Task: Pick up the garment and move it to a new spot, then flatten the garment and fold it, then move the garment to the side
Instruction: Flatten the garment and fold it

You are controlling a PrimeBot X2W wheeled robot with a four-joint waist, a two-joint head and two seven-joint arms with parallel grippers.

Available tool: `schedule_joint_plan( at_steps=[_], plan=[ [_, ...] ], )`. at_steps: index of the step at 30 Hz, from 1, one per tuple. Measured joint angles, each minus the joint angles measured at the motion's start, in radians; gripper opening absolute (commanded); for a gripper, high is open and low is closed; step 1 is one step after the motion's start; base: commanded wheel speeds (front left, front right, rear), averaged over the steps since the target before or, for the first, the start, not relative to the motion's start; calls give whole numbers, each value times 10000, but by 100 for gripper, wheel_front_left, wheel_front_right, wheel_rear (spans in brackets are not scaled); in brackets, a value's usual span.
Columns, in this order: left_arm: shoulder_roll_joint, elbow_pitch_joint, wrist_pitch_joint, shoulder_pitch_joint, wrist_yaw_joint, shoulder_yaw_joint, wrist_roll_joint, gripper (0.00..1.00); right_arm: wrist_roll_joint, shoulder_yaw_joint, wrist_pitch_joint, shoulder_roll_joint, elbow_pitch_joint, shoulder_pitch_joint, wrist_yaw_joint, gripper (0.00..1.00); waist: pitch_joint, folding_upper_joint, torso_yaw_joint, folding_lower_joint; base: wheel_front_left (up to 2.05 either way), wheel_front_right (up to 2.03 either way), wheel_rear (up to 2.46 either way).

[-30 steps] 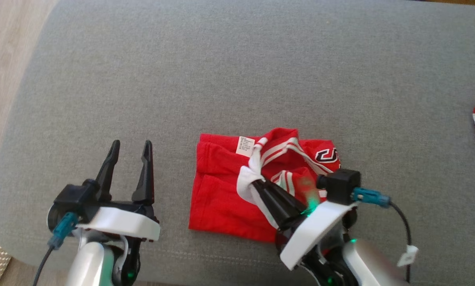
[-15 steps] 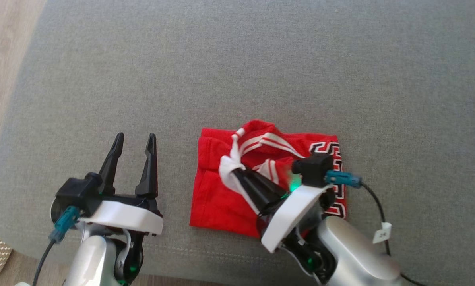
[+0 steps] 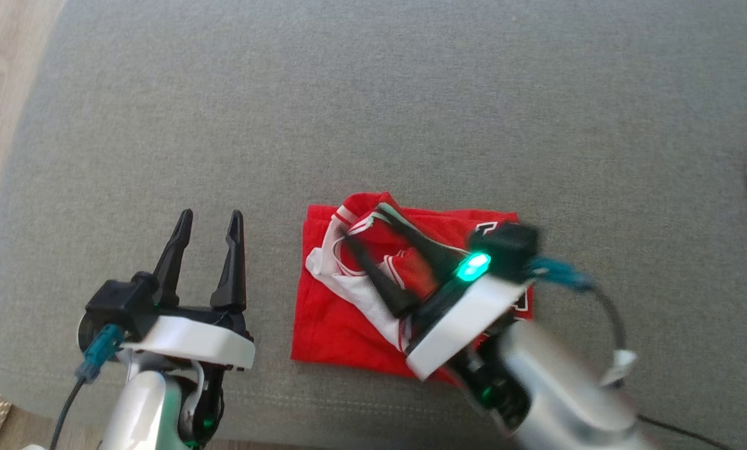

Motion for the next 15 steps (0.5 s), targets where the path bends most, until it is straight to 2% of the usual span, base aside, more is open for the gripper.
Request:
schedule_joint_plan(
  at_steps=[4, 5, 7, 15],
  plan=[
    [-2, 33, 0, 10, 2, 54, 48, 100, -443, -1214, -497, -165, -711, 128, 0, 100, -95, 0, -115, 0, 0, 0, 0],
    [-2, 67, 0, 24, 2, 109, 153, 100, -941, -2084, -562, -307, -909, 379, 0, 100, -155, 0, -193, 0, 0, 0, 0],
    [-4, 88, 0, 32, 2, 192, 205, 100, -1212, -3035, -562, -378, -1076, 817, 0, 100, -209, 0, -266, 0, 0, 0, 0],
    [31, 242, 0, 82, 0, 410, 366, 100, -2412, -6184, -531, -389, -1845, 2208, 0, 100, -389, 0, -570, 0, 0, 0, 0]
  ],
)
